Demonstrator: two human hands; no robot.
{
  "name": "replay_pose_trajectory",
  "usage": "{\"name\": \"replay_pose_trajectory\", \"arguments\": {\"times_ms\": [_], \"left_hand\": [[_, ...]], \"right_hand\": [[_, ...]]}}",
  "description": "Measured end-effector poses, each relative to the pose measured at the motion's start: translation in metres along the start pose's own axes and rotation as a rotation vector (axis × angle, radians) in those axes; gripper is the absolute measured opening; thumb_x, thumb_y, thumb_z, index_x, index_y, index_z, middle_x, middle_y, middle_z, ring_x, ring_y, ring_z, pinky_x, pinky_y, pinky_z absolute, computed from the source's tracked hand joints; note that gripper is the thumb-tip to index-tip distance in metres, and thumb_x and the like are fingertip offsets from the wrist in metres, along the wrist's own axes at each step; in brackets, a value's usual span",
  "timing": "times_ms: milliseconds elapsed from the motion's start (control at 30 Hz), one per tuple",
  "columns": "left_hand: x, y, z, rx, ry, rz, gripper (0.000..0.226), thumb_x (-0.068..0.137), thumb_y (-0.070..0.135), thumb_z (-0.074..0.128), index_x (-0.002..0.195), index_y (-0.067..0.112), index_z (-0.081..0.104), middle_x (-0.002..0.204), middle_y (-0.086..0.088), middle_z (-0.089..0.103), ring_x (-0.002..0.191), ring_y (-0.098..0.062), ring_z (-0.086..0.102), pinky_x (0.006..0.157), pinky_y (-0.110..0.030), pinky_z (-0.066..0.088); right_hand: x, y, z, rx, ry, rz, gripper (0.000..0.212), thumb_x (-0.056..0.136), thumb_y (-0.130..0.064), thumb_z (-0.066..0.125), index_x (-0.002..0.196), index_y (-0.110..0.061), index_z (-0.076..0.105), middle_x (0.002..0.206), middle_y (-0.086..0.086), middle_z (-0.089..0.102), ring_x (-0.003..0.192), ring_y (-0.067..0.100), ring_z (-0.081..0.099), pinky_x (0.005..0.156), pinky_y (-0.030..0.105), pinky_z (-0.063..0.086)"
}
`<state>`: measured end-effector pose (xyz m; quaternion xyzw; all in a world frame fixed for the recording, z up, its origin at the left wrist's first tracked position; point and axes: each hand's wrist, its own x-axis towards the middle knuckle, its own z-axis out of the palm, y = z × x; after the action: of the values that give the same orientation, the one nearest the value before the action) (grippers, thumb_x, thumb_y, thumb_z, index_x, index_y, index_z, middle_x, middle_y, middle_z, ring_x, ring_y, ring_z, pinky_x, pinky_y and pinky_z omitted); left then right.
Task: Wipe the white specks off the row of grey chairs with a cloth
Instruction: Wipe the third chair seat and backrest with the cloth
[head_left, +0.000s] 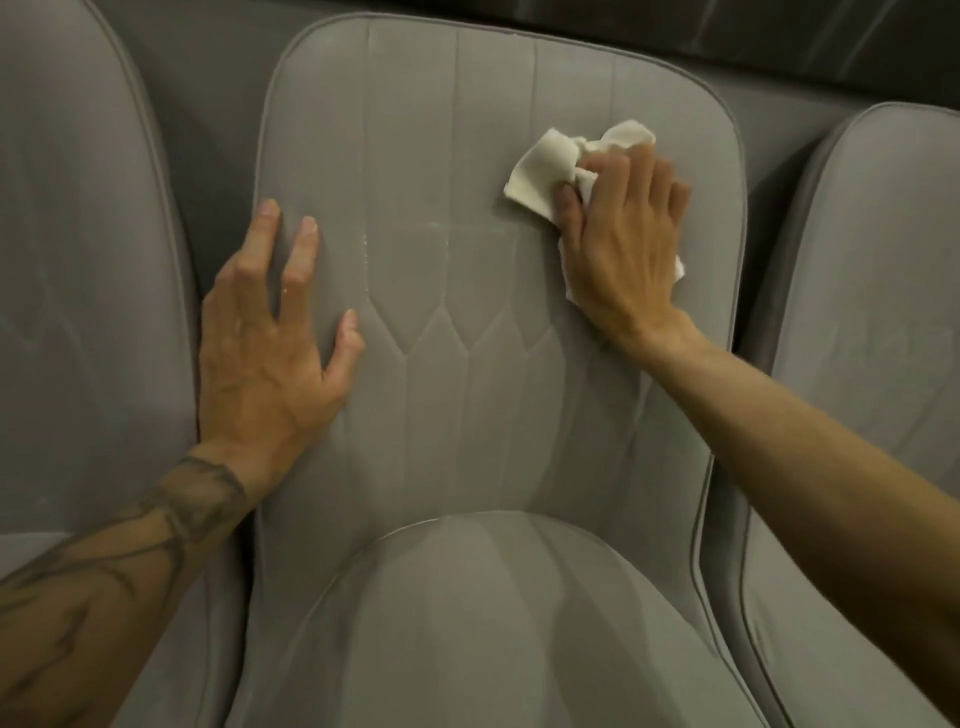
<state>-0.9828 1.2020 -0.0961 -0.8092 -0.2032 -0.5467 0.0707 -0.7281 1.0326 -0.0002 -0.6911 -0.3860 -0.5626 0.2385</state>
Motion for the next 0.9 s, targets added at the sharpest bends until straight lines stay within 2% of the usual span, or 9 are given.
{"name": "replay_pose_trajectory", "arguments": {"times_ms": [100, 233, 300, 367, 467, 567, 700, 800, 900], "left_hand": [[-0.001, -0.001, 0.002, 0.007, -0.001, 0.007, 0.071, 0.103, 0.042, 0.051, 0.163, 0.015, 0.026, 0.167, -0.019, 0.023, 0.143, -0.041, 0.037, 0.114, -0.047, 0.033], [-0.001, -0.002, 0.001, 0.010, 0.005, 0.007, 0.071, 0.102, 0.041, 0.052, 0.163, 0.015, 0.026, 0.168, -0.018, 0.023, 0.143, -0.040, 0.037, 0.115, -0.046, 0.032], [-0.001, -0.001, 0.000, 0.009, 0.007, 0.000, 0.071, 0.102, 0.041, 0.051, 0.163, 0.015, 0.027, 0.168, -0.018, 0.024, 0.143, -0.039, 0.037, 0.115, -0.045, 0.032], [0.000, 0.001, -0.001, 0.007, 0.007, -0.005, 0.070, 0.102, 0.041, 0.051, 0.163, 0.015, 0.027, 0.168, -0.019, 0.024, 0.144, -0.038, 0.036, 0.116, -0.045, 0.032], [-0.001, 0.000, -0.001, 0.018, 0.009, -0.005, 0.070, 0.102, 0.041, 0.052, 0.163, 0.015, 0.027, 0.168, -0.018, 0.024, 0.144, -0.038, 0.037, 0.115, -0.046, 0.033], [-0.001, 0.001, 0.000, 0.020, 0.011, -0.003, 0.070, 0.102, 0.041, 0.052, 0.162, 0.014, 0.027, 0.168, -0.019, 0.024, 0.144, -0.038, 0.037, 0.115, -0.046, 0.033], [-0.001, 0.001, -0.001, 0.022, 0.002, -0.005, 0.070, 0.102, 0.040, 0.052, 0.162, 0.014, 0.027, 0.168, -0.020, 0.024, 0.145, -0.039, 0.037, 0.115, -0.046, 0.032], [-0.001, 0.002, -0.003, 0.018, 0.000, -0.013, 0.071, 0.102, 0.040, 0.053, 0.162, 0.014, 0.027, 0.168, -0.019, 0.024, 0.145, -0.038, 0.036, 0.115, -0.046, 0.033], [-0.001, 0.003, -0.002, 0.012, 0.005, -0.016, 0.071, 0.102, 0.041, 0.053, 0.163, 0.015, 0.026, 0.168, -0.019, 0.024, 0.143, -0.038, 0.037, 0.114, -0.046, 0.032]], "right_hand": [[-0.033, -0.010, 0.005, -0.025, 0.009, 0.034, 0.027, 0.106, -0.043, 0.039, 0.108, -0.017, 0.047, 0.104, 0.013, 0.056, 0.090, 0.028, 0.044, 0.078, 0.040, 0.032], [-0.122, -0.022, -0.011, 0.053, -0.227, -0.194, 0.024, 0.104, -0.037, 0.044, 0.110, -0.014, 0.050, 0.101, 0.014, 0.057, 0.085, 0.031, 0.048, 0.078, 0.042, 0.035], [-0.125, -0.019, -0.016, 0.050, -0.274, -0.254, 0.027, 0.105, -0.039, 0.041, 0.110, -0.014, 0.051, 0.101, 0.013, 0.059, 0.084, 0.032, 0.051, 0.079, 0.041, 0.035], [-0.094, -0.013, -0.012, 0.031, -0.204, -0.225, 0.029, 0.106, -0.039, 0.036, 0.111, -0.015, 0.051, 0.102, 0.015, 0.058, 0.086, 0.032, 0.048, 0.079, 0.042, 0.034], [-0.046, -0.007, 0.001, -0.015, -0.022, -0.034, 0.025, 0.106, -0.040, 0.040, 0.110, -0.017, 0.048, 0.104, 0.011, 0.053, 0.089, 0.026, 0.040, 0.078, 0.038, 0.030], [-0.074, -0.015, 0.009, -0.022, 0.010, 0.038, 0.023, 0.105, -0.038, 0.043, 0.109, -0.015, 0.047, 0.103, 0.012, 0.053, 0.087, 0.027, 0.040, 0.077, 0.040, 0.031], [-0.161, -0.027, 0.000, 0.041, -0.203, -0.287, 0.021, 0.099, -0.029, 0.054, 0.112, -0.012, 0.051, 0.097, 0.015, 0.060, 0.083, 0.031, 0.046, 0.075, 0.042, 0.034], [-0.177, -0.023, -0.013, 0.036, -0.339, -0.533, 0.021, 0.094, -0.026, 0.065, 0.112, -0.013, 0.061, 0.096, 0.010, 0.063, 0.078, 0.031, 0.057, 0.075, 0.039, 0.040], [-0.130, -0.019, -0.008, 0.039, -0.234, -0.352, 0.020, 0.099, -0.029, 0.050, 0.112, -0.013, 0.054, 0.100, 0.012, 0.059, 0.083, 0.031, 0.052, 0.077, 0.040, 0.034]]}}
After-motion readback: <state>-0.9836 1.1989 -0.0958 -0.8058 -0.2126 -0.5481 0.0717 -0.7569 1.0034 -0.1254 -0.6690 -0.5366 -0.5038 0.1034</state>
